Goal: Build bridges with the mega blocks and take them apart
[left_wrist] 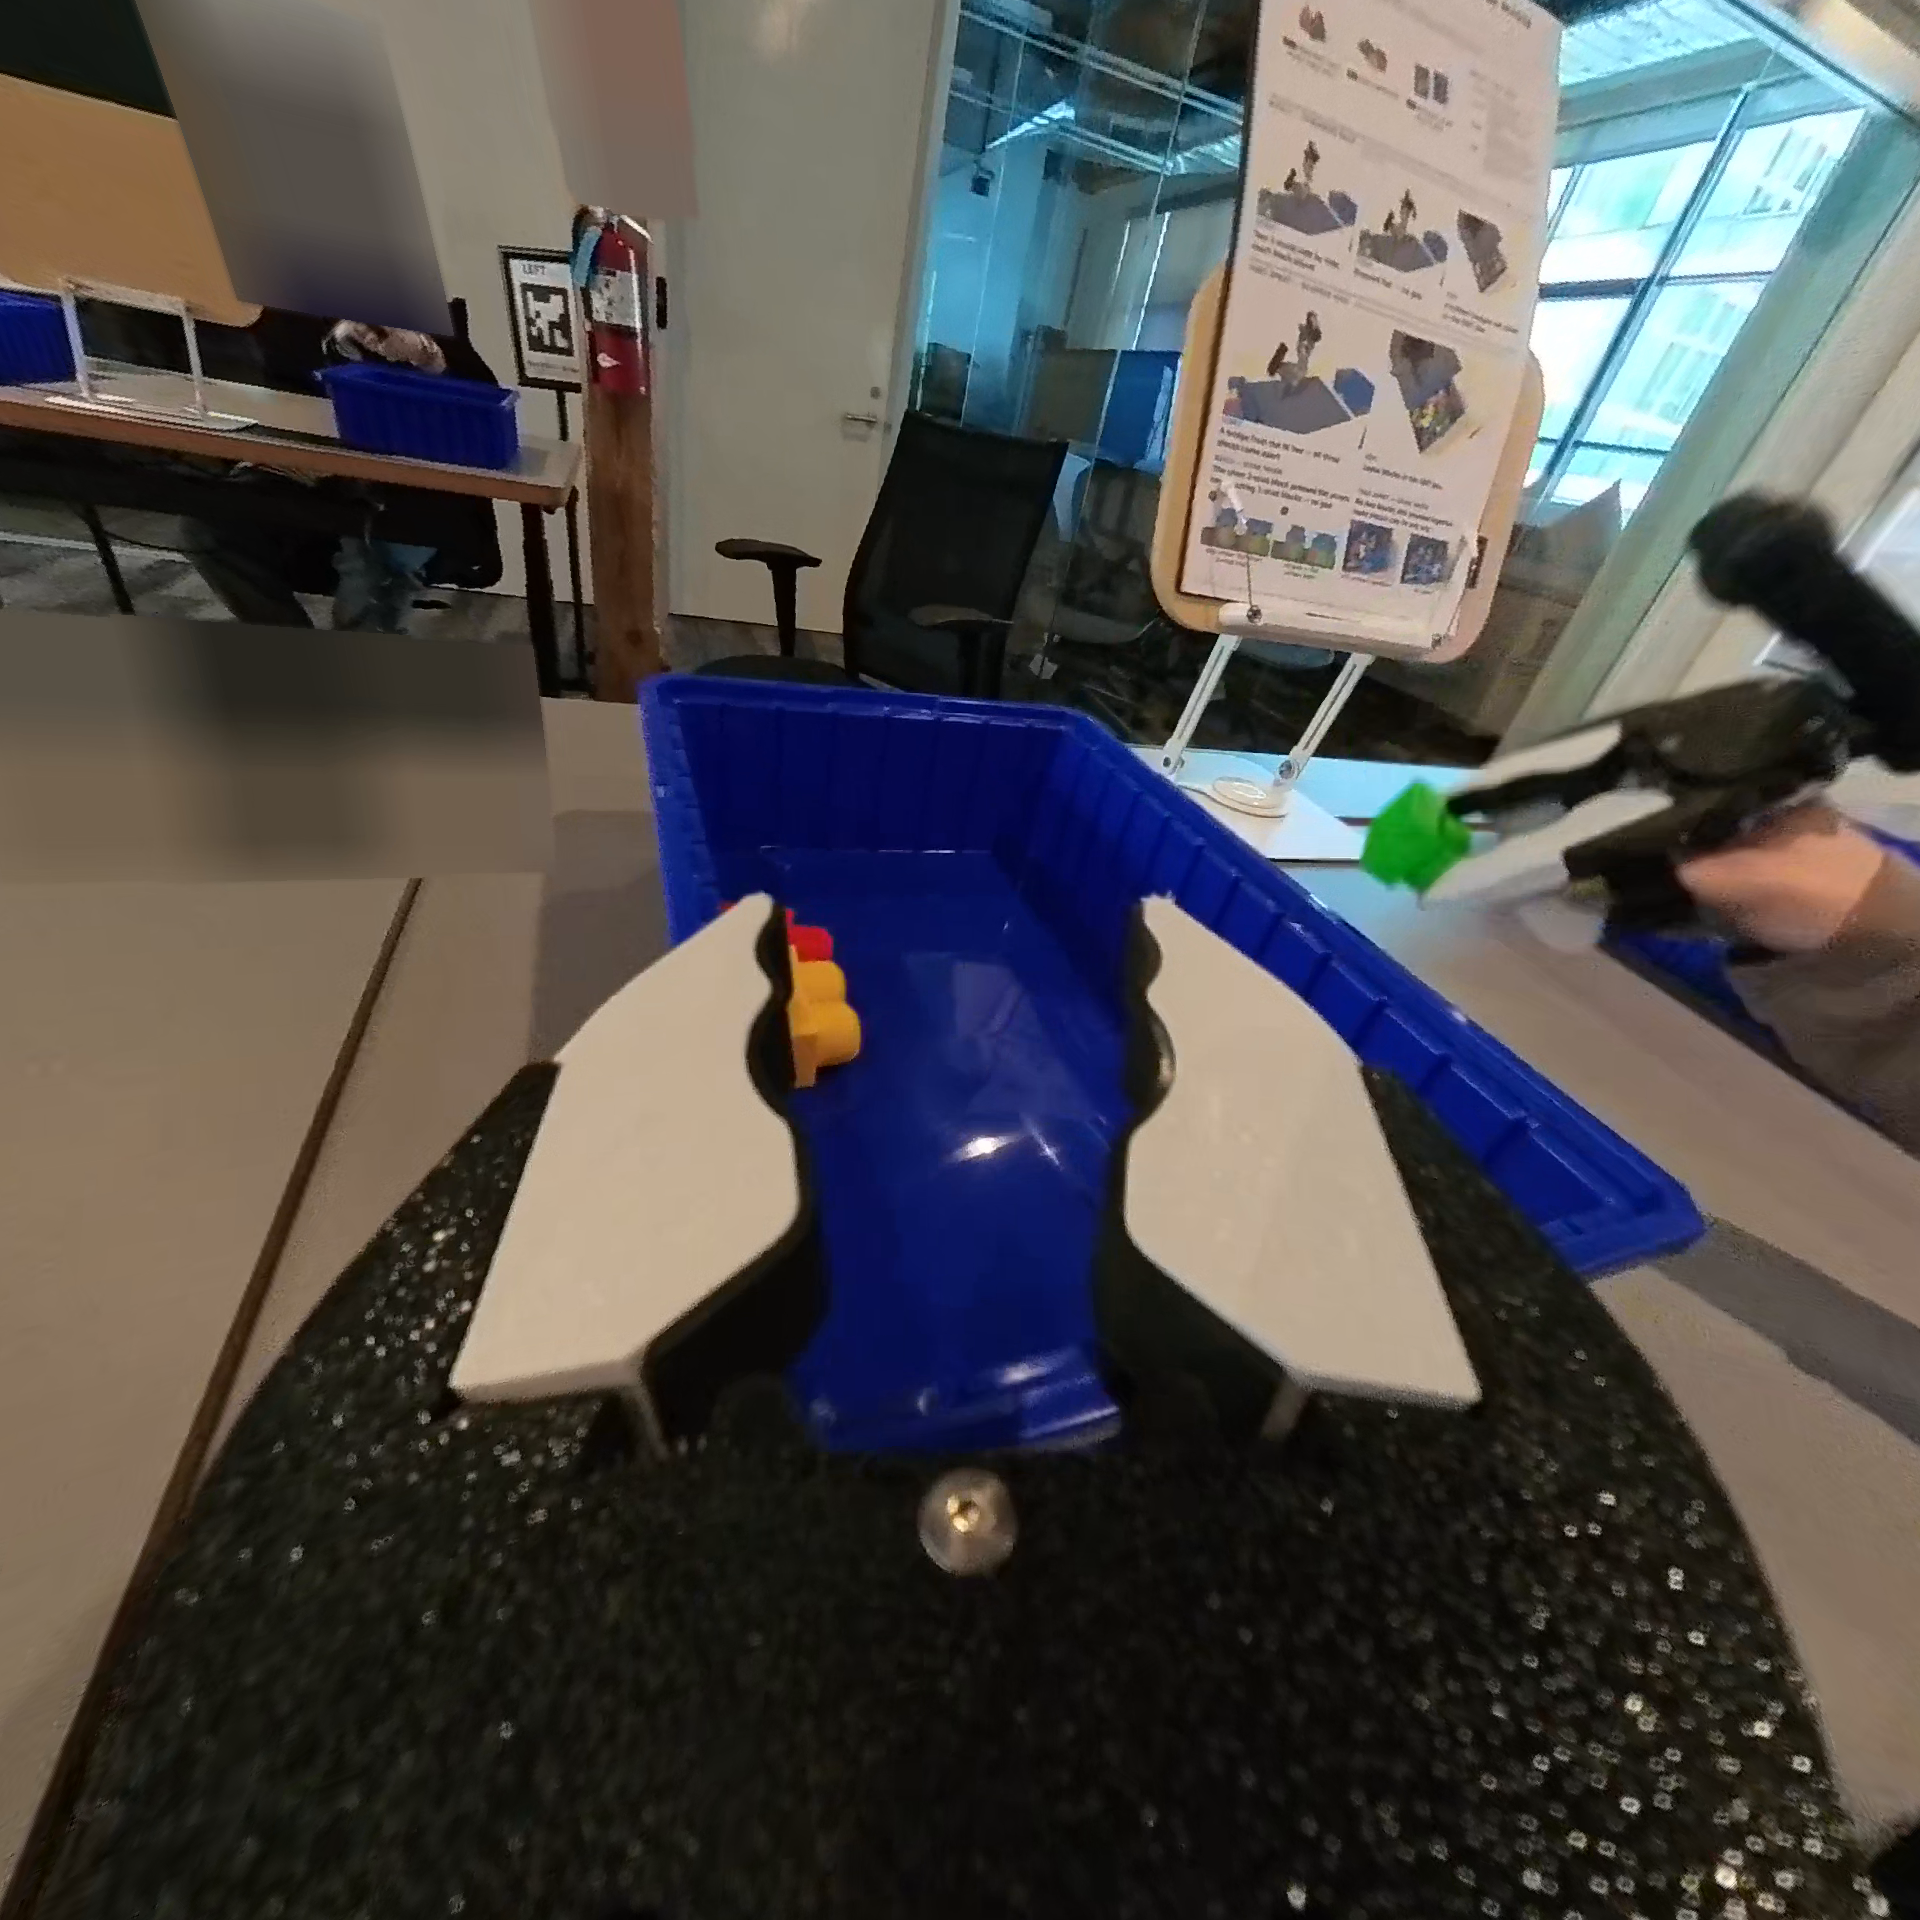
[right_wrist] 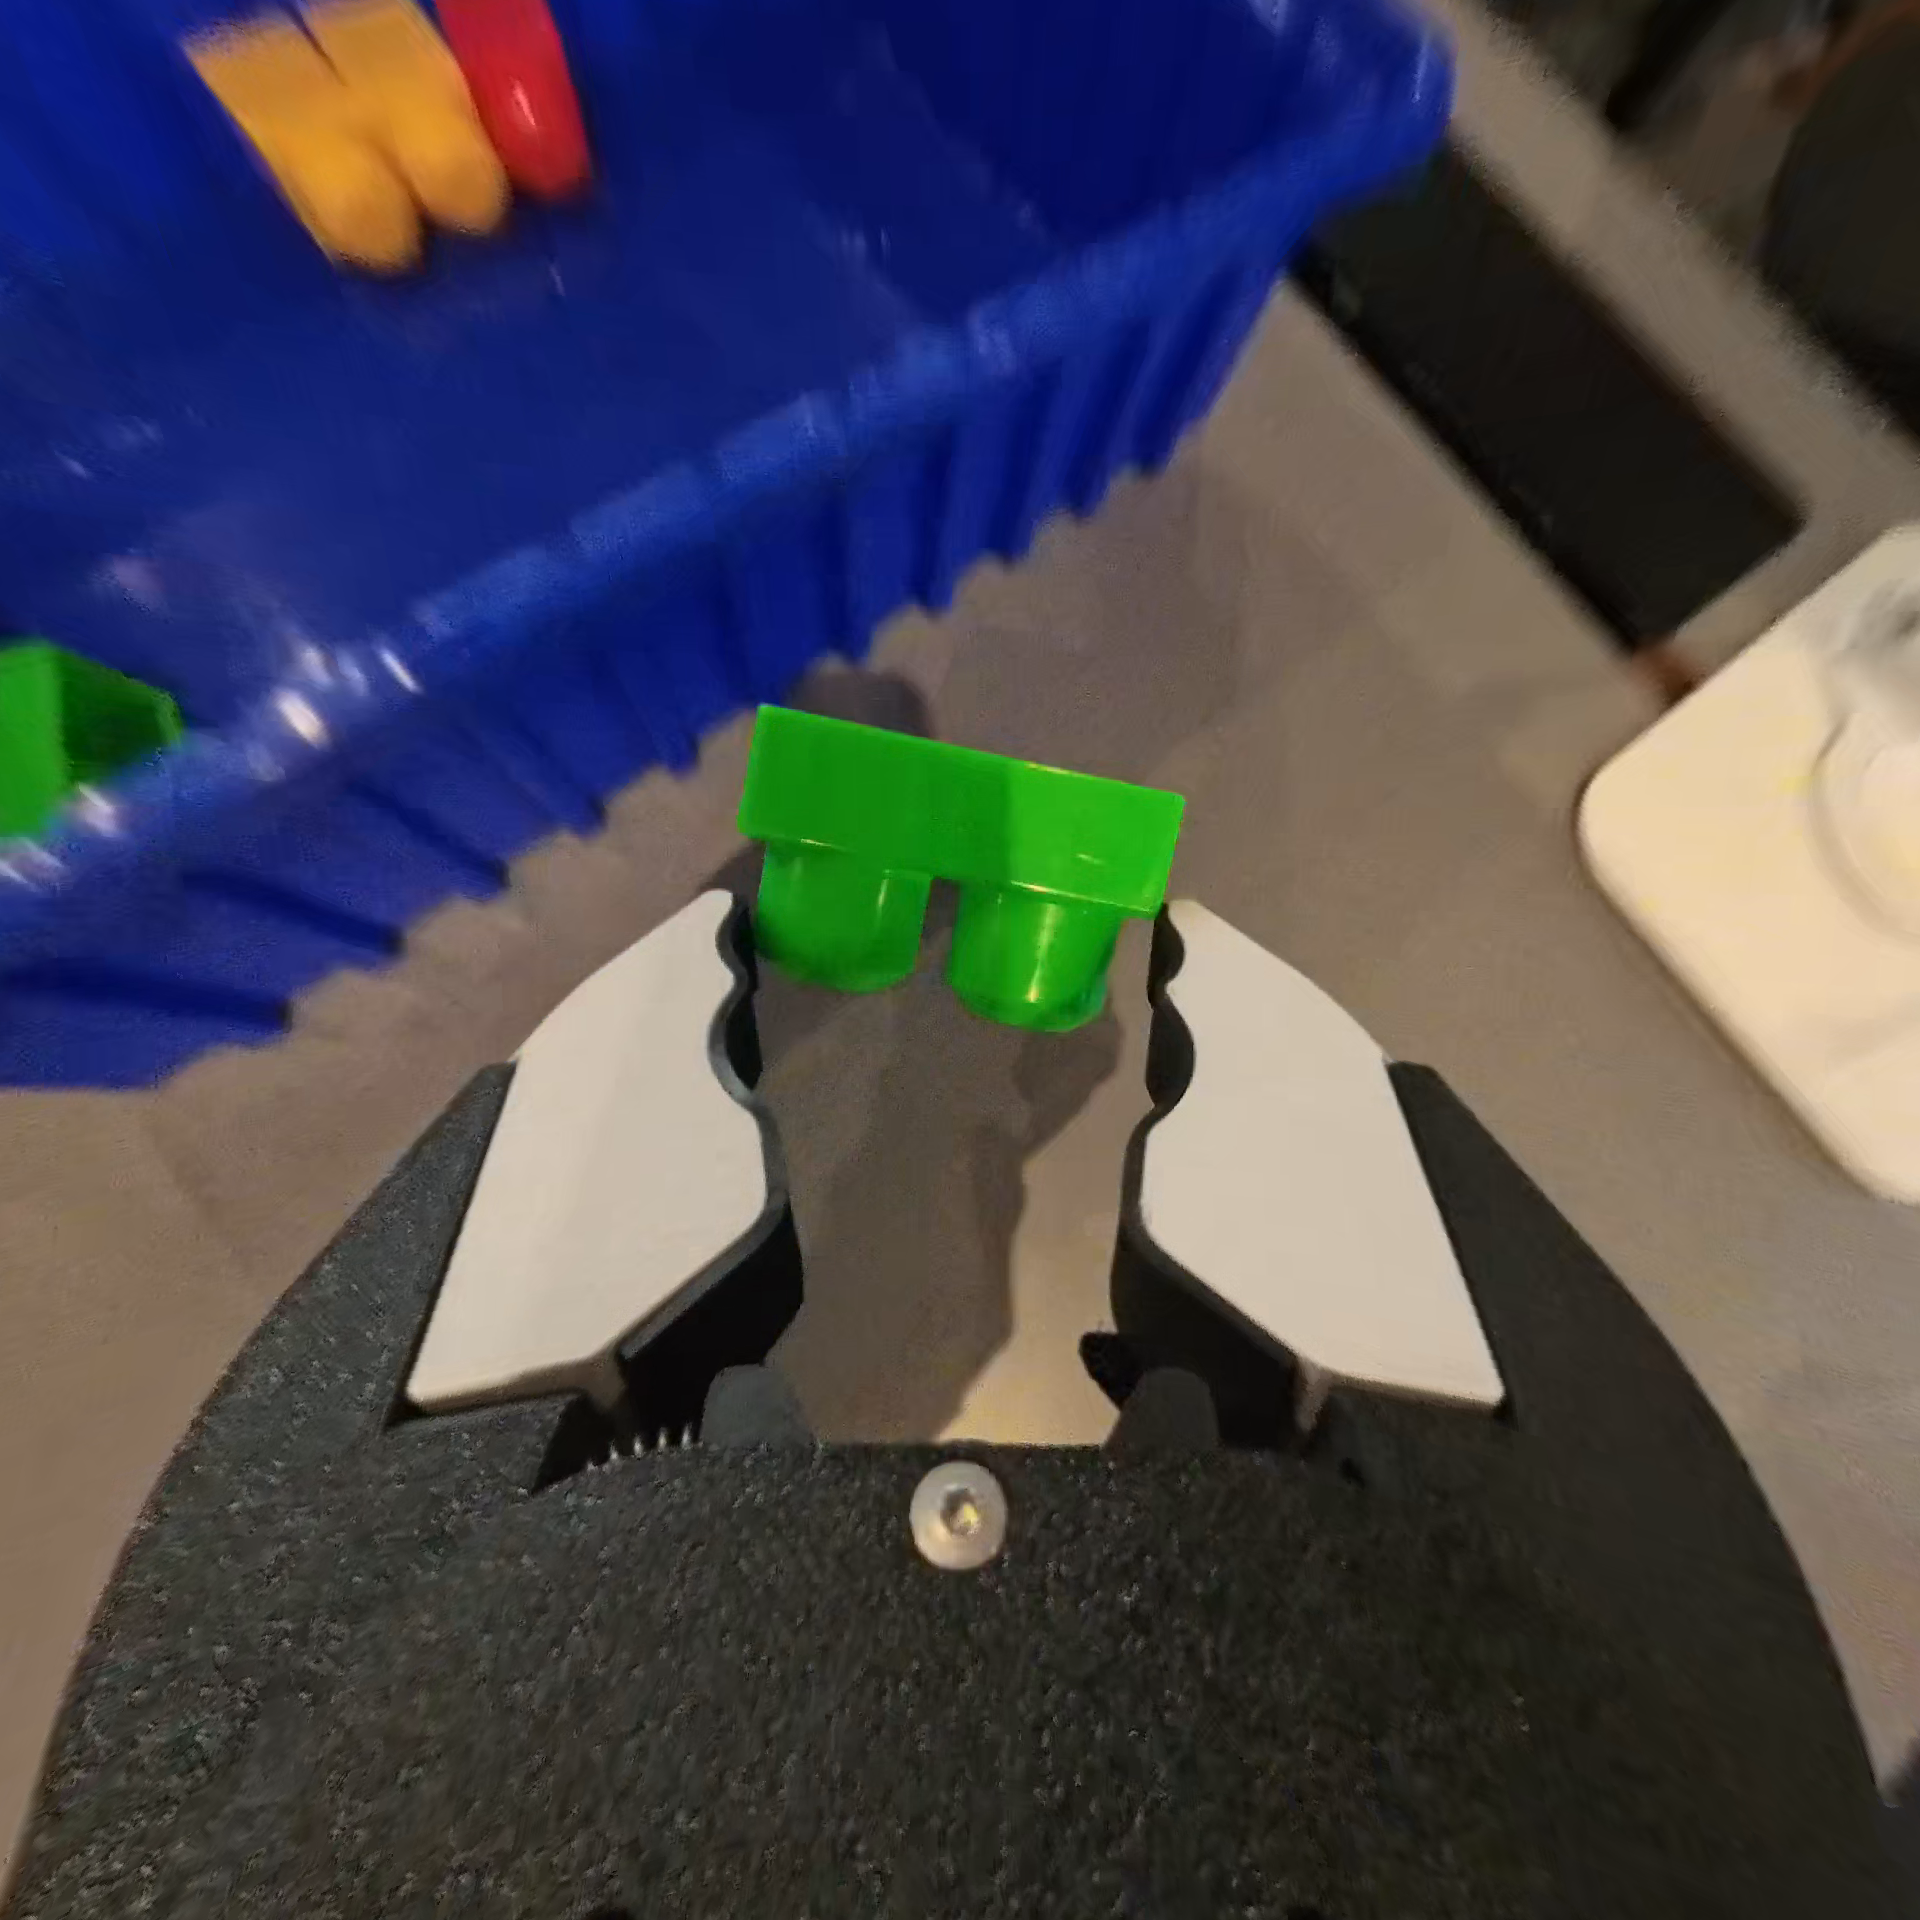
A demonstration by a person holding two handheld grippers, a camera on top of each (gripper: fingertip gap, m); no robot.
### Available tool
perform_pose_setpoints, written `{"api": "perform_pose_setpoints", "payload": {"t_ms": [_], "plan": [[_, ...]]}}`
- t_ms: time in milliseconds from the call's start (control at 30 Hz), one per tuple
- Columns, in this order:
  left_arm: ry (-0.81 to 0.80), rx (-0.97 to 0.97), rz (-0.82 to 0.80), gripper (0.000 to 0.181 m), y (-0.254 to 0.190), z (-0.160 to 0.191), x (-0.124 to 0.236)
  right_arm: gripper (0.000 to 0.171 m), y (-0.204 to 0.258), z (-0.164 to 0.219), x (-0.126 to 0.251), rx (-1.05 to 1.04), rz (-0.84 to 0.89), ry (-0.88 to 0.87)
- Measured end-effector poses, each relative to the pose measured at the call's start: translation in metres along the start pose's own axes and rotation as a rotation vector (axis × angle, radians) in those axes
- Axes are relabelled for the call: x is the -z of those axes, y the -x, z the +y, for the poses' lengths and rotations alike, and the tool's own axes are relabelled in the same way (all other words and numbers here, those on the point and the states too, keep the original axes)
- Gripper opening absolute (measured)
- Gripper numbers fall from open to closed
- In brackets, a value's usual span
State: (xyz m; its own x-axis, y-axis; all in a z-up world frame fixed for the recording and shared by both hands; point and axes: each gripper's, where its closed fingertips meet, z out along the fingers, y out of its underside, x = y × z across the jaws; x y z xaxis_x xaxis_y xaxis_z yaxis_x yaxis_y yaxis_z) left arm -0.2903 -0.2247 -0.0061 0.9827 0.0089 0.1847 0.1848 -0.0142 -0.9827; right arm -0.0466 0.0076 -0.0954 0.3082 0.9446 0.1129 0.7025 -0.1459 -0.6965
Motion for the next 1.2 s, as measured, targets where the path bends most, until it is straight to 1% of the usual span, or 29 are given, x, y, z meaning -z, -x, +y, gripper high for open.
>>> {"api": "perform_pose_setpoints", "payload": {"t_ms": [67,133,267,333,400,467,533,600,667,733,800,867,900,967,1000,1100,1167,1200], "plan": [[0.008,-0.012,0.006,0.062,-0.004,0.002,-0.003,0.072,-0.005,0.034,-0.011,-0.024,0.011,0.045],[0.014,-0.021,0.011,0.062,-0.007,0.003,-0.006,0.072,-0.003,0.053,-0.019,-0.055,-0.013,0.064],[0.016,-0.025,0.027,0.062,-0.013,0.004,-0.009,0.073,0.004,0.063,-0.025,-0.046,-0.059,0.044],[0.014,-0.026,0.034,0.061,-0.014,0.004,-0.009,0.084,0.001,0.059,-0.023,-0.033,-0.044,0.036],[0.012,-0.03,0.034,0.062,-0.014,0.003,-0.009,0.091,-0.003,0.038,-0.013,-0.026,-0.022,-0.031],[0.006,-0.034,0.025,0.062,-0.012,0.002,-0.007,0.088,0.002,-0.003,0.005,0.004,-0.029,-0.168],[-0.008,-0.031,0.012,0.061,-0.008,-0.001,-0.004,0.08,0.024,-0.052,0.018,0.081,-0.094,-0.287],[-0.024,-0.026,-0.003,0.061,-0.003,-0.004,-0.001,0.08,0.057,-0.094,0.016,0.193,-0.177,-0.32],[-0.035,-0.022,-0.022,0.061,0.002,-0.006,0.002,0.081,0.096,-0.123,-0.002,0.315,-0.274,-0.277],[-0.041,-0.019,-0.042,0.061,0.008,-0.007,0.006,0.082,0.132,-0.14,-0.031,0.425,-0.36,-0.19],[-0.049,-0.015,-0.059,0.061,0.014,-0.008,0.01,0.081,0.156,-0.147,-0.067,0.517,-0.415,-0.082],[-0.059,-0.008,-0.068,0.061,0.017,-0.01,0.013,0.082,0.174,-0.146,-0.104,0.547,-0.481,0.042],[-0.062,-0.004,-0.068,0.062,0.018,-0.011,0.014,0.083,0.179,-0.143,-0.121,0.546,-0.499,0.108],[-0.063,0.0,-0.067,0.062,0.019,-0.011,0.015,0.091,0.179,-0.137,-0.152,0.558,-0.482,0.228],[-0.062,0.0,-0.068,0.061,0.02,-0.01,0.016,0.092,0.179,-0.133,-0.163,0.558,-0.481,0.275],[-0.061,0.006,-0.071,0.061,0.023,-0.01,0.017,0.093,0.178,-0.124,-0.182,0.509,-0.484,0.397],[-0.067,0.018,-0.064,0.061,0.023,-0.01,0.017,0.095,0.174,-0.125,-0.189,0.514,-0.45,0.411],[-0.072,0.023,-0.061,0.061,0.024,-0.011,0.017,0.094,0.176,-0.124,-0.191,0.512,-0.46,0.418]]}}
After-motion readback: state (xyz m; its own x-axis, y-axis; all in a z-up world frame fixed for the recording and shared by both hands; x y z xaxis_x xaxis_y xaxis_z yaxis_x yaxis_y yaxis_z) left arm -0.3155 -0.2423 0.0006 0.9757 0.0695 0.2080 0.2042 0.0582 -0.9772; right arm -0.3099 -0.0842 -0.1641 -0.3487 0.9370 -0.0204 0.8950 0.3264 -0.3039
